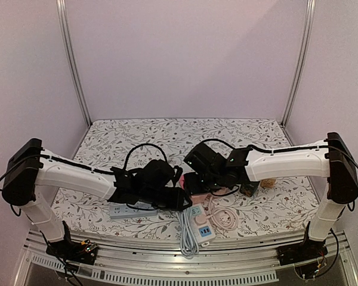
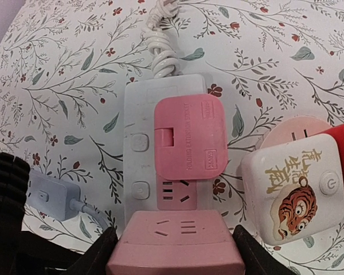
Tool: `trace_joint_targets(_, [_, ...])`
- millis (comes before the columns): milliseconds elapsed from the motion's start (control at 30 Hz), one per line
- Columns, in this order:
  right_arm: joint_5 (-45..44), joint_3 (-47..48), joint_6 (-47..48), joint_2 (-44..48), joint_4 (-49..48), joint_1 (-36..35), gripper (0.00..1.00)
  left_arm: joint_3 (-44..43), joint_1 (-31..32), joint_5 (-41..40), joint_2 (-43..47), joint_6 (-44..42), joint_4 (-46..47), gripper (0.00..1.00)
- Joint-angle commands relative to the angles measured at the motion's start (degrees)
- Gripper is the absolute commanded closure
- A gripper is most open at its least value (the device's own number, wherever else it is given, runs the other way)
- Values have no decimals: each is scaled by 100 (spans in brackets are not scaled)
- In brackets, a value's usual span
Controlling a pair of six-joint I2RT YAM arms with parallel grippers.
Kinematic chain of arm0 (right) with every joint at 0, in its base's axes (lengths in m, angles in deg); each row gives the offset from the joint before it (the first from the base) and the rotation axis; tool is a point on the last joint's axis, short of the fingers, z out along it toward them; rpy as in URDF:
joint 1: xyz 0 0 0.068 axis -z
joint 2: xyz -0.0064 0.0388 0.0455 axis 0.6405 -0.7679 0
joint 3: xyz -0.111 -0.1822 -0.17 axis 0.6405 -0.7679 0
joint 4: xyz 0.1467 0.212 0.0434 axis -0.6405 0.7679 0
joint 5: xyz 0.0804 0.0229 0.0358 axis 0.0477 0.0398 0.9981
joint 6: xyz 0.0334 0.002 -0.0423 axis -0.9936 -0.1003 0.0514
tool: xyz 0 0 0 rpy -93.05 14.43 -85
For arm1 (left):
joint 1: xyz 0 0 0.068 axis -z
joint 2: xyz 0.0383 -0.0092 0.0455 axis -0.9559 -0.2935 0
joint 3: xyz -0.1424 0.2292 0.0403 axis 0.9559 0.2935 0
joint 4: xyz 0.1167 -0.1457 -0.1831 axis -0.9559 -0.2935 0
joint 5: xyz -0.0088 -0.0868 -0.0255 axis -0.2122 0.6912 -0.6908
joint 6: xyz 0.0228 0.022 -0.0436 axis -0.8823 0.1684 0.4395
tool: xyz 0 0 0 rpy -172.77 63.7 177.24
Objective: Pull the plug off the socket
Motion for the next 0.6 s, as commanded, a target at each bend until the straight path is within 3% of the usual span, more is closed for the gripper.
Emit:
trace_joint_targets(0, [-120, 27, -172, 292, -503, 7, 100, -102, 154, -148, -144, 49, -290, 72])
trace_joint_targets(567, [-176, -293, 148, 653, -481, 4, 100, 222, 154, 39, 264, 145, 84, 97])
